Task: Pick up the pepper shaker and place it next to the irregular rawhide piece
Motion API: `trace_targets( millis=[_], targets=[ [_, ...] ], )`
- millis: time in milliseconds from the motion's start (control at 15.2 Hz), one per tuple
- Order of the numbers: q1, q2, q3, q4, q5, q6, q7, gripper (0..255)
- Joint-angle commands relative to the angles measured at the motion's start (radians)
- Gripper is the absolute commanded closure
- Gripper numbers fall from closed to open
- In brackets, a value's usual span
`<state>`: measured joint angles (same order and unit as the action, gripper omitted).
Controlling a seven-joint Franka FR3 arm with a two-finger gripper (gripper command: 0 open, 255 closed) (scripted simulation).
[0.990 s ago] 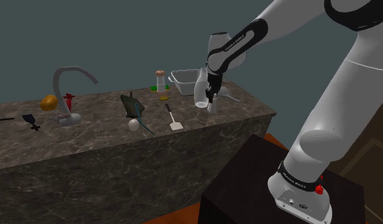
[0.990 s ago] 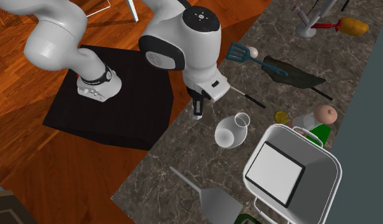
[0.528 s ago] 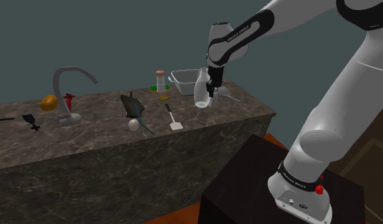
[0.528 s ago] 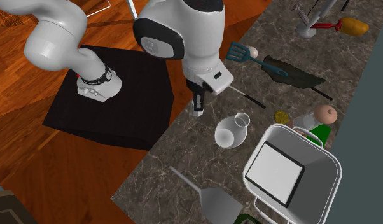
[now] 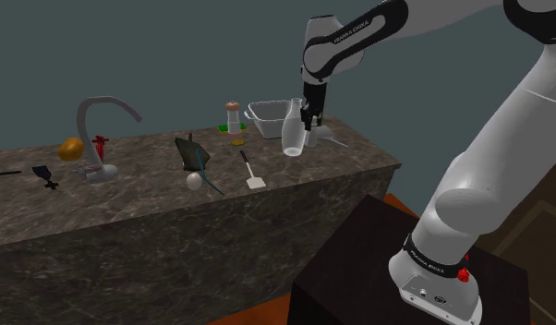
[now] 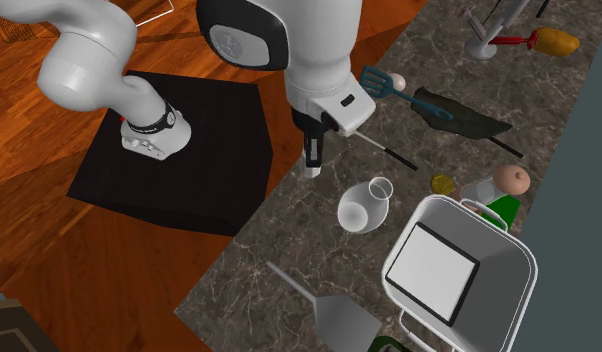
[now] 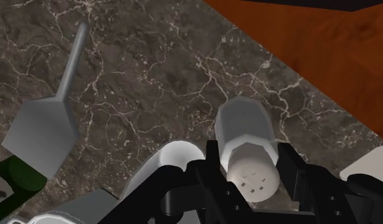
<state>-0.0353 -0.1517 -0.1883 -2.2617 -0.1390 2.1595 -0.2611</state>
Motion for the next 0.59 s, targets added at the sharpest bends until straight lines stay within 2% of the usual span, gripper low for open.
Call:
trace_targets(
  millis=[0, 528],
  targets=[
    [0.001, -0.015, 0.002, 0.012, -0.001, -0.028, 0.001, 255],
    [0.003, -0.045, 0.007, 0.080, 0.001, -0.126, -0.005, 255]
  ],
)
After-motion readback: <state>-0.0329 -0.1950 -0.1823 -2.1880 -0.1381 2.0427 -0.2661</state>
